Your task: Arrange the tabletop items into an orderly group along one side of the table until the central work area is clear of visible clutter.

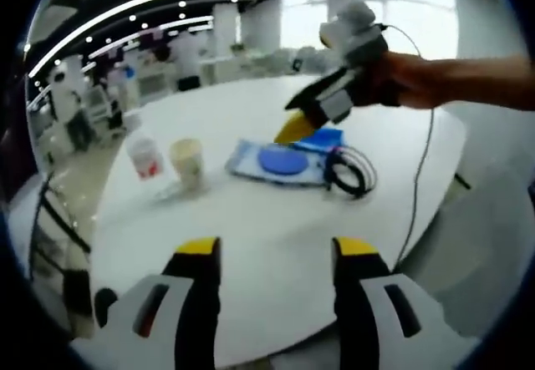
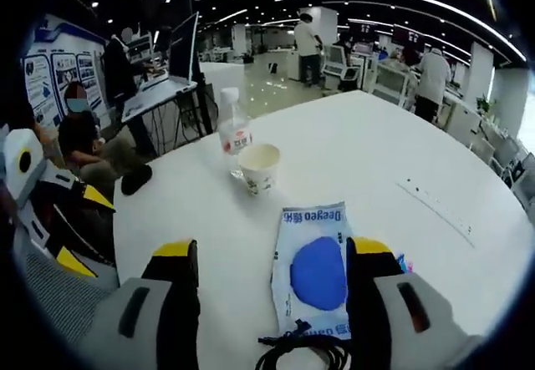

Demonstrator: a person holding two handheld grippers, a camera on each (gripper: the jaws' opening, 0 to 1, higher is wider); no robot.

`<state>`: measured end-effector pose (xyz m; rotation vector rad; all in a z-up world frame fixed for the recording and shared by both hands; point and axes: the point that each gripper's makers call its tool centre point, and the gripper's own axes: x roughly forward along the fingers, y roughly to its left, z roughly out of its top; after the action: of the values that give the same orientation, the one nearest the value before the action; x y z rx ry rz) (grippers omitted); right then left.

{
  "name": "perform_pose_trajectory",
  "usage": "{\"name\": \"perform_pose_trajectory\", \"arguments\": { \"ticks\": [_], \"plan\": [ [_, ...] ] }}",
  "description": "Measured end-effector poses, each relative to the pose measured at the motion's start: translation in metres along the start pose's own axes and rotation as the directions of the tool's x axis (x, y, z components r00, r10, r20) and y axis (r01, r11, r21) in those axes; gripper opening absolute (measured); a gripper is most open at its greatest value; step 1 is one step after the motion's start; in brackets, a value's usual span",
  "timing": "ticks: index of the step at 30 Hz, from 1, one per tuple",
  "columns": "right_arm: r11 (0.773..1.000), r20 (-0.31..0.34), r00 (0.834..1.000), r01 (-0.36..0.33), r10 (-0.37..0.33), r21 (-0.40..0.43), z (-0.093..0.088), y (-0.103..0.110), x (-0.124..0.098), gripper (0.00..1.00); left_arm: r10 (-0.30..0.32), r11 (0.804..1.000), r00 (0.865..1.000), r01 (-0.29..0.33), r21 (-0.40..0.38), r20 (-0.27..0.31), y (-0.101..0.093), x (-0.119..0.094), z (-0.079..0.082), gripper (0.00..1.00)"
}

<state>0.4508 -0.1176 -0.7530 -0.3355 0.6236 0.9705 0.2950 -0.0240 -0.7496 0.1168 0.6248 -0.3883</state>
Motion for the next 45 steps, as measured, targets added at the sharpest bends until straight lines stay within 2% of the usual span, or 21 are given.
{"name": "perform_pose_trajectory", "arguments": {
  "ticks": [6, 23, 30, 36, 45],
  "plan": [
    [0.999, -0.012, 1.000, 0.026, -0.025, 0.033, -0.022, 0.003, -0.019, 0.72, -0.006, 1.000, 1.000, 0.006, -0.003, -0.005, -0.001, 0.000, -0.002, 0.49],
    [0.984, -0.006, 0.996, 0.087, -0.087, 0.153, -0.066, 0.011, -0.056, 0.72, -0.017, 1.000, 1.000, 0.017, 0.021, -0.023, -0.005, 0.002, -0.006, 0.48],
    [0.976, -0.017, 0.995, 0.101, -0.100, 0.195, -0.085, 0.017, -0.066, 0.72, -0.013, 1.000, 1.000, 0.013, 0.010, -0.022, -0.004, 0.001, -0.006, 0.49],
    [0.980, -0.052, 0.995, 0.098, -0.090, 0.174, -0.104, 0.027, -0.070, 0.74, -0.016, 1.000, 1.000, 0.017, 0.017, -0.027, -0.006, 0.001, -0.006, 0.49],
    [0.972, -0.064, 0.994, 0.105, -0.093, 0.212, -0.120, 0.030, -0.075, 0.74, -0.004, 1.000, 1.000, 0.005, 0.011, -0.028, -0.003, 0.000, -0.007, 0.49]
  ]
}}
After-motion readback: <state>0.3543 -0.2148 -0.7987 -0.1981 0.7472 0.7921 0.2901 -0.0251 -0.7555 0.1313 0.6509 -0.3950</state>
